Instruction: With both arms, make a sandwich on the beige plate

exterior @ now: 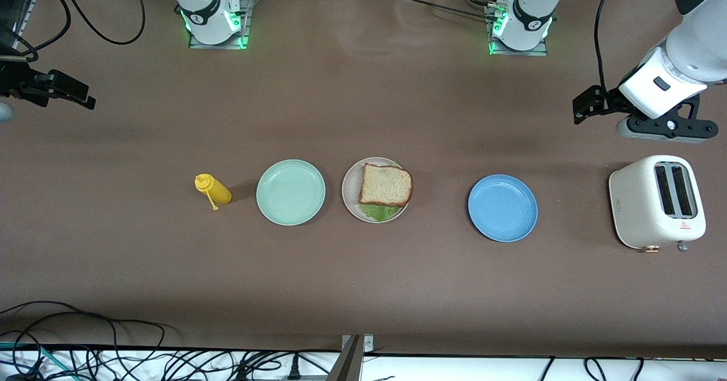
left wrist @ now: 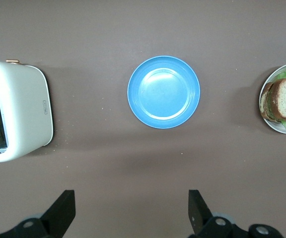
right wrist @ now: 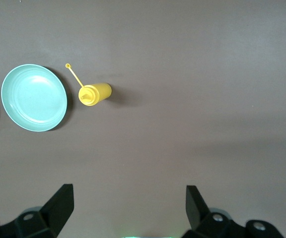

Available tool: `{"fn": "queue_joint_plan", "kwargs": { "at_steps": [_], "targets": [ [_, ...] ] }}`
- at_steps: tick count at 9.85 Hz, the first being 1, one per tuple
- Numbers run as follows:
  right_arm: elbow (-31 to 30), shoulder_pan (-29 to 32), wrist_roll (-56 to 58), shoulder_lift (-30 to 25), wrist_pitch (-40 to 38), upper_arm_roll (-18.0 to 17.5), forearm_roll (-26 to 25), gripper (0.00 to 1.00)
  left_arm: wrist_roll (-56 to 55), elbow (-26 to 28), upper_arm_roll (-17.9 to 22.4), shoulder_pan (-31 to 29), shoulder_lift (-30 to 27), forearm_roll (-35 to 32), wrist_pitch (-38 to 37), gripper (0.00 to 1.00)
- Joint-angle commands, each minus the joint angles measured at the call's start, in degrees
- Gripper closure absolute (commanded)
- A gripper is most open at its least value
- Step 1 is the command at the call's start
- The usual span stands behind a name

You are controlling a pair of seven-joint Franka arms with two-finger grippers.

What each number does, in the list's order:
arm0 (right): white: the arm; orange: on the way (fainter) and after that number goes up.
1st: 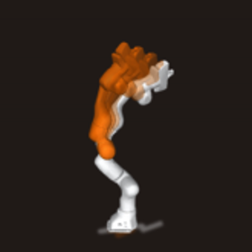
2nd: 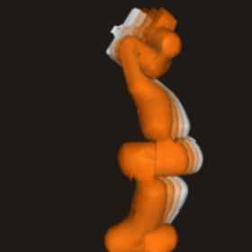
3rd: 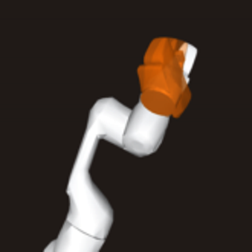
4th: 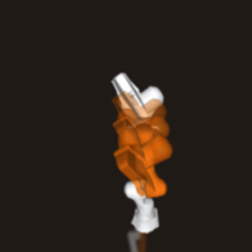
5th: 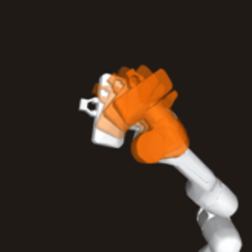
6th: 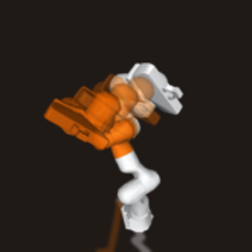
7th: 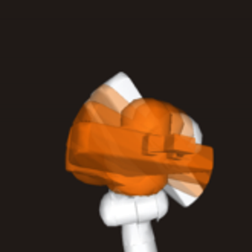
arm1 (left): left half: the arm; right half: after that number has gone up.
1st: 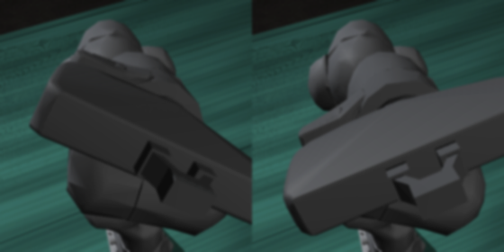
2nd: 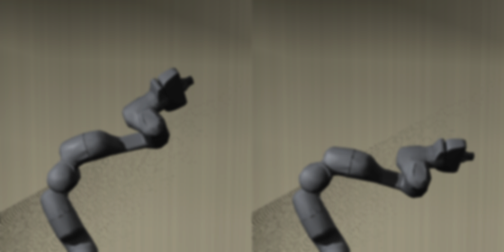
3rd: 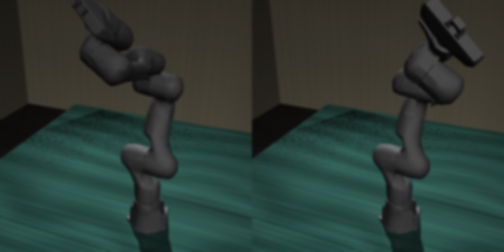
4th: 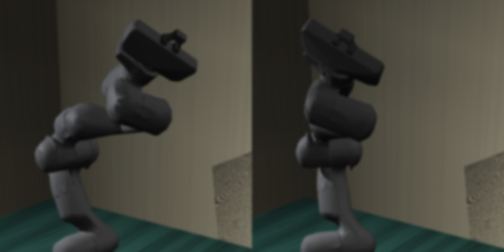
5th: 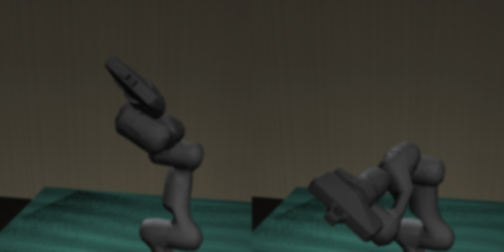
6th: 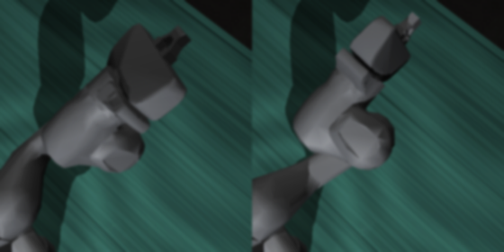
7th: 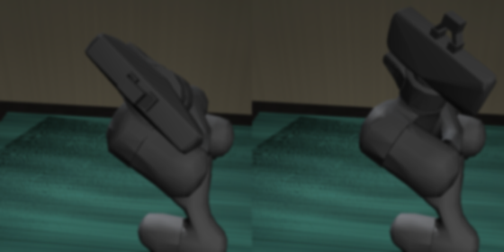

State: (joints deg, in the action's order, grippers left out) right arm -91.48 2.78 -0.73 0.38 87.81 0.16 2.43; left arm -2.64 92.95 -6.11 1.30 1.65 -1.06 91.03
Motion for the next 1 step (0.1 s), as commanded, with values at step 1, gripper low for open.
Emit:
{"fn": "queue_joint_plan", "kwargs": {
  "at_steps": [1],
  "targets": [
    [1.57, 0.30, 1.08, 0.67, -0.36, 0.02, 0.64, 0.00, 0.89, 1.89, -0.31, -0.50, -1.74, 0.35, -0.14, 0.00]
  ]
}}
